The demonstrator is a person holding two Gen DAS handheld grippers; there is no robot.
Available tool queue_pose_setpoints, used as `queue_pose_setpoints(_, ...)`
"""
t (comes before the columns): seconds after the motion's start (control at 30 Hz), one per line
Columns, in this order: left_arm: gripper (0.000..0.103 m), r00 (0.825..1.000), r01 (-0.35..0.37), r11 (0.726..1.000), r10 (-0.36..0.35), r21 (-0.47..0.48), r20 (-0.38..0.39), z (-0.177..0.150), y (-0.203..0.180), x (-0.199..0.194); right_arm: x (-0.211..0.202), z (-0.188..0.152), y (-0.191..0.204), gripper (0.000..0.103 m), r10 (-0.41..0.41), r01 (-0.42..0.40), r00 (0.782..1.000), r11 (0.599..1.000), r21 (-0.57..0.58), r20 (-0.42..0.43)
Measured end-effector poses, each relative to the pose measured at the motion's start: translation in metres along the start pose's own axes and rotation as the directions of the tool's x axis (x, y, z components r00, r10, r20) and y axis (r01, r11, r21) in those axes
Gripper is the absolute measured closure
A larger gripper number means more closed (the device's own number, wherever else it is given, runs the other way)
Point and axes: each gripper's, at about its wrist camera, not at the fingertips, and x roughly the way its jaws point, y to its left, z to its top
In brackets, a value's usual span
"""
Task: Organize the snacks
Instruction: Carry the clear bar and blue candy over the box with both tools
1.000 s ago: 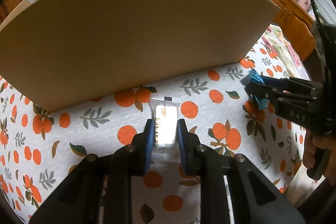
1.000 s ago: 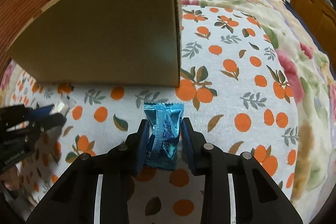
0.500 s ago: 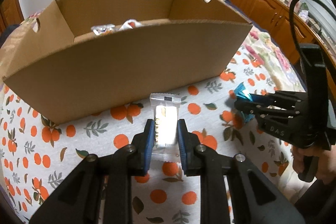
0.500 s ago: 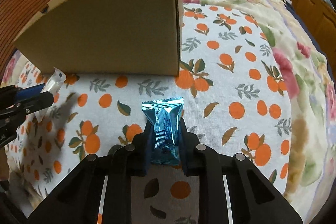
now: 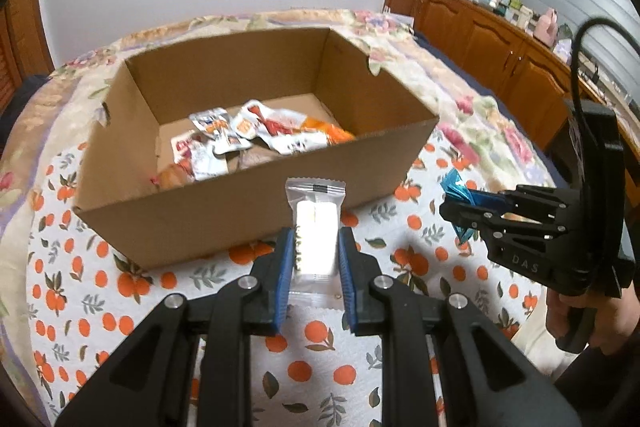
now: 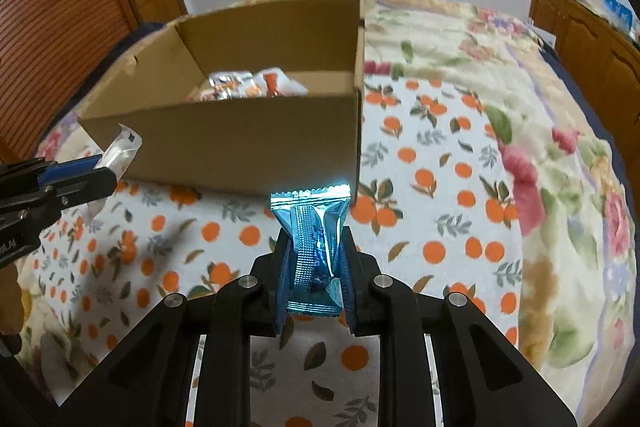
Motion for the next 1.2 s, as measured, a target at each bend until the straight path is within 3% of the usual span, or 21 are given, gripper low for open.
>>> queue_pose_setpoints(0.77, 0.084, 0.992, -0.062, 0.998, 0.065, -0.031, 0.108, 0.03, 0.033, -0.062, -0.056, 0.021, 0.008, 0.083, 0.037, -0.029, 0.987, 0.998, -0.051, 0.154)
queue_pose_setpoints(1.2, 0.084, 0.986, -0.066, 0.996, 0.074, -0.055, 0.147, 0.053, 0.056, -0.071, -0.072, 0.044, 0.024, 0.083, 0.039, -0.021, 0.978, 0.996, -0.09, 0.203)
